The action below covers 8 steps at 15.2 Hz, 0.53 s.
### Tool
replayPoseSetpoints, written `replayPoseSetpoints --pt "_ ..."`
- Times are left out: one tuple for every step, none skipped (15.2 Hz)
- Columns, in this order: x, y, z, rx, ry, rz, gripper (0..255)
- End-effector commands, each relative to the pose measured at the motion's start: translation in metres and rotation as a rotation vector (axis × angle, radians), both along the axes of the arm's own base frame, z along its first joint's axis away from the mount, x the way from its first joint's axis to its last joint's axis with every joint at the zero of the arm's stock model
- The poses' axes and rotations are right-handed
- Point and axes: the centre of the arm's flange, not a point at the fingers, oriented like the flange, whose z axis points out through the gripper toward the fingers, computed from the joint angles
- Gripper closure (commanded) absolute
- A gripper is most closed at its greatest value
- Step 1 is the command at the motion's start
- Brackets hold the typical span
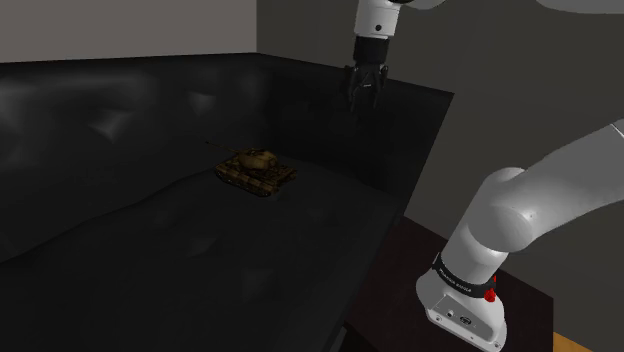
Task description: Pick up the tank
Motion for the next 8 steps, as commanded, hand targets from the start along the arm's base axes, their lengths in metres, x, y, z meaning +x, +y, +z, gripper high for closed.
replayPoseSetpoints --pt "0.025 0.008 -0.011 0.003 0.006 0.019 0" --pt "0.037 0.012 -0.016 0.004 0.008 0.029 0" --pt "0.049 0.015 -0.022 0.005 0.011 0.038 0" --pt "0.060 0.019 -0.027 0.006 0.014 0.047 0" --pt "0.072 0.024 -0.032 0.007 0.017 0.057 0" --pt "0.084 0.028 -0.038 0.008 0.020 0.066 0" --pt "0.096 0.032 -0.043 0.009 0.023 0.075 0" --pt "0.107 0.037 -0.049 0.010 0.026 0.085 0"
